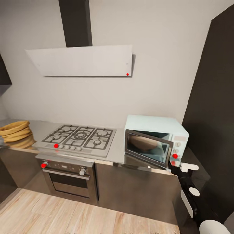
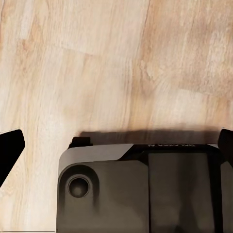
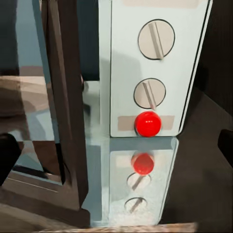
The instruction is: In the kitchen, take the popcorn bag from the countertop, put it into the microwave, and heat it until the popcorn is cooked so the cooked popcorn ends up inside the bag.
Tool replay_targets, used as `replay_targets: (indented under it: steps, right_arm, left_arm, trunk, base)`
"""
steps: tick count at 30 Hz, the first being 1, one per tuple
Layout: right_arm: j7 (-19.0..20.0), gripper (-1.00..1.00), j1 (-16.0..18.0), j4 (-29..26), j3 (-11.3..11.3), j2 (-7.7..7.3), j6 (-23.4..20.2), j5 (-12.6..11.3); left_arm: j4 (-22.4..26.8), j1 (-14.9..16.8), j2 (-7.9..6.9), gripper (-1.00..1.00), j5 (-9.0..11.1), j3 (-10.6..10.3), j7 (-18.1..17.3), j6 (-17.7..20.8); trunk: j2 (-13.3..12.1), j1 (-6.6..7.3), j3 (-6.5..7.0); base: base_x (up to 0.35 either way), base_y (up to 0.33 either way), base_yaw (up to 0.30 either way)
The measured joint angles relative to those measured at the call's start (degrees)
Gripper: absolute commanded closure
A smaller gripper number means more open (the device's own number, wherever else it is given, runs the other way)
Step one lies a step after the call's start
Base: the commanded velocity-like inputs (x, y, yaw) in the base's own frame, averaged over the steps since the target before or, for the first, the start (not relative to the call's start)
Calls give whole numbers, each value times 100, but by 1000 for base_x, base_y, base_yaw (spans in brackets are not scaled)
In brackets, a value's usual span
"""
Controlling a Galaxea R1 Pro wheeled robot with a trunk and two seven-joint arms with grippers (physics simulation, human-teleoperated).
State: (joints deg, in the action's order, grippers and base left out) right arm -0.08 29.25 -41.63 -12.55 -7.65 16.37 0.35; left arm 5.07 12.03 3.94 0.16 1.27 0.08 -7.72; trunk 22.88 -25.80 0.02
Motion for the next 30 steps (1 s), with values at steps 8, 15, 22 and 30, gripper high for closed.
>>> replay_targets:
  steps: [8,15,22,30]
  right_arm:
    - [8,-100,-4,0,3,15,1,43]
    - [-28,-100,-1,-12,-45,36,11,2]
    - [-52,-100,-3,-43,-70,39,121,-12]
    - [608,-100,57,-10,-9,-374,71,32]
  left_arm:
    - [1,-1,0,-100,0,-6,0,0]
    - [1,-1,0,-100,0,0,0,0]
    - [1,-1,0,-100,0,2,0,0]
    - [1,-1,0,-100,0,-4,0,0]
  trunk:
    - [0,3,0]
    - [0,3,0]
    - [0,3,0]
    - [0,3,0]
  base:
    - [-44,0,0]
    - [0,0,0]
    - [0,0,0]
    - [0,0,0]
